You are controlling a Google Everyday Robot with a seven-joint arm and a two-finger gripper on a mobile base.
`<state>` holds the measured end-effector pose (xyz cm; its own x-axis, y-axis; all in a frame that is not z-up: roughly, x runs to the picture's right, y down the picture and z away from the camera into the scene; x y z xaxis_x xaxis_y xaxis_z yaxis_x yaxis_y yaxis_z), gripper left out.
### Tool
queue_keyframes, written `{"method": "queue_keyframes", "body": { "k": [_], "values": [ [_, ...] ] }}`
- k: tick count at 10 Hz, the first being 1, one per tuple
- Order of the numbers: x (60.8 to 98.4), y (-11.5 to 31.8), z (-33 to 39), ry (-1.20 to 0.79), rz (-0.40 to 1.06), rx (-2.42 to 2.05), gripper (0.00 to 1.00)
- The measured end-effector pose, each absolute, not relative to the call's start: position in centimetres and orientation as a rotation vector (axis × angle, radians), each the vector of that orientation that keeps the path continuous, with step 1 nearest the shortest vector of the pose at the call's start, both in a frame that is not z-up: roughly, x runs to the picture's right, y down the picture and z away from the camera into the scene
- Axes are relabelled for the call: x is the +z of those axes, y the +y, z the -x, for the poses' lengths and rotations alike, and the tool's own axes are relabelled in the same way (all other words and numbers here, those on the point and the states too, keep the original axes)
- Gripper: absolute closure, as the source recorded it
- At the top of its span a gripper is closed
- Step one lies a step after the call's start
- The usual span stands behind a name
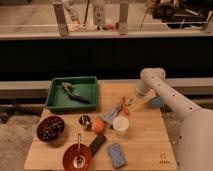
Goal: Place banana in red bowl
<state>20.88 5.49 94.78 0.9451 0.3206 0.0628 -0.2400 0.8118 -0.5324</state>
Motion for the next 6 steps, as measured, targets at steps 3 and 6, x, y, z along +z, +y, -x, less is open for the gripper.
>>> {"method": "queue_keyframes", "body": {
  "k": [3, 6],
  "values": [
    [95.7, 5.8, -21.2, -0.168, 0.552, 0.276, 0.2],
    [96.5, 6.2, -21.1, -0.17, 0.563, 0.257, 0.42]
  ]
}}
